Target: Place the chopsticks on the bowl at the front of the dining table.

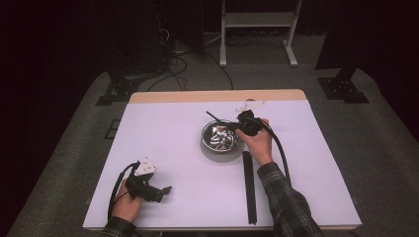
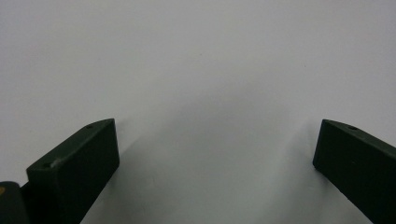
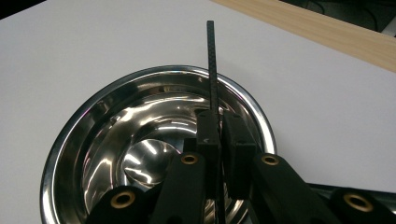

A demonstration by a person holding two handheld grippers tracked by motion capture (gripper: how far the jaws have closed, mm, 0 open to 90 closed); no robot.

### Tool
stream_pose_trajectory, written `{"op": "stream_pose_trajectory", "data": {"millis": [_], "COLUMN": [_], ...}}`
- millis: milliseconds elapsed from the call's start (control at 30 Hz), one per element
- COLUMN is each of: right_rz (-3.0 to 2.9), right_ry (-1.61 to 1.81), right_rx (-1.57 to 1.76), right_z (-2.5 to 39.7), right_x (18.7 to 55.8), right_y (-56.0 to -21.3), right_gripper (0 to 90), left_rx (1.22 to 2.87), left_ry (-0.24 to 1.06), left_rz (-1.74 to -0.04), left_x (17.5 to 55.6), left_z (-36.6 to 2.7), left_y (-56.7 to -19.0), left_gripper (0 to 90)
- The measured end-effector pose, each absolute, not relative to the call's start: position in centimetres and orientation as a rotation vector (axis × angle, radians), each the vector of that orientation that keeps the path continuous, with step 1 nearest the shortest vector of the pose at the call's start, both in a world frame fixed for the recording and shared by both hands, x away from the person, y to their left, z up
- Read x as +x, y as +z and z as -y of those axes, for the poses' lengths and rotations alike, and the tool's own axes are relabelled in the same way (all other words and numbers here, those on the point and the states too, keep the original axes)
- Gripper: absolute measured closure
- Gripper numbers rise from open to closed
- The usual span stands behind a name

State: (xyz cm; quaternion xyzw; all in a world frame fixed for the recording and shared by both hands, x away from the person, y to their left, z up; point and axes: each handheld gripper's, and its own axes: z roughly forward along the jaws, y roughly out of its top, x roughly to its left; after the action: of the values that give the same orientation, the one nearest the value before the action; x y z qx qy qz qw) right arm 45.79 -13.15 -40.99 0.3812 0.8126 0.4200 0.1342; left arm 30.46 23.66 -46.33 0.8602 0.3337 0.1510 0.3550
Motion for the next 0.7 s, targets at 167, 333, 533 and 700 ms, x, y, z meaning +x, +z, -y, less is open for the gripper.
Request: {"op": "stream_pose_trajectory", "data": {"millis": [167,333,533,700], "right_rz": [-2.355,-2.354,-2.358,-2.359], "right_ry": [1.211,1.210,1.203,1.198], "right_rx": [1.109,1.106,1.102,1.103], "right_z": [12.82,12.56,12.40,12.31], "right_x": [46.12,46.30,46.52,46.58], "right_y": [-41.06,-41.02,-41.11,-41.15], "right_gripper": [85.4,85.4,85.3,85.3], "left_rx": [2.222,2.223,2.223,2.222], "left_ry": [0.390,0.390,0.389,0.390], "left_rz": [-0.862,-0.862,-0.862,-0.862], "left_x": [30.46,30.46,30.47,30.46], "left_z": [-23.66,-23.66,-23.66,-23.66], "left_y": [-46.33,-46.33,-46.33,-46.33], "left_gripper": [0.0,0.0,0.0,0.0]}}
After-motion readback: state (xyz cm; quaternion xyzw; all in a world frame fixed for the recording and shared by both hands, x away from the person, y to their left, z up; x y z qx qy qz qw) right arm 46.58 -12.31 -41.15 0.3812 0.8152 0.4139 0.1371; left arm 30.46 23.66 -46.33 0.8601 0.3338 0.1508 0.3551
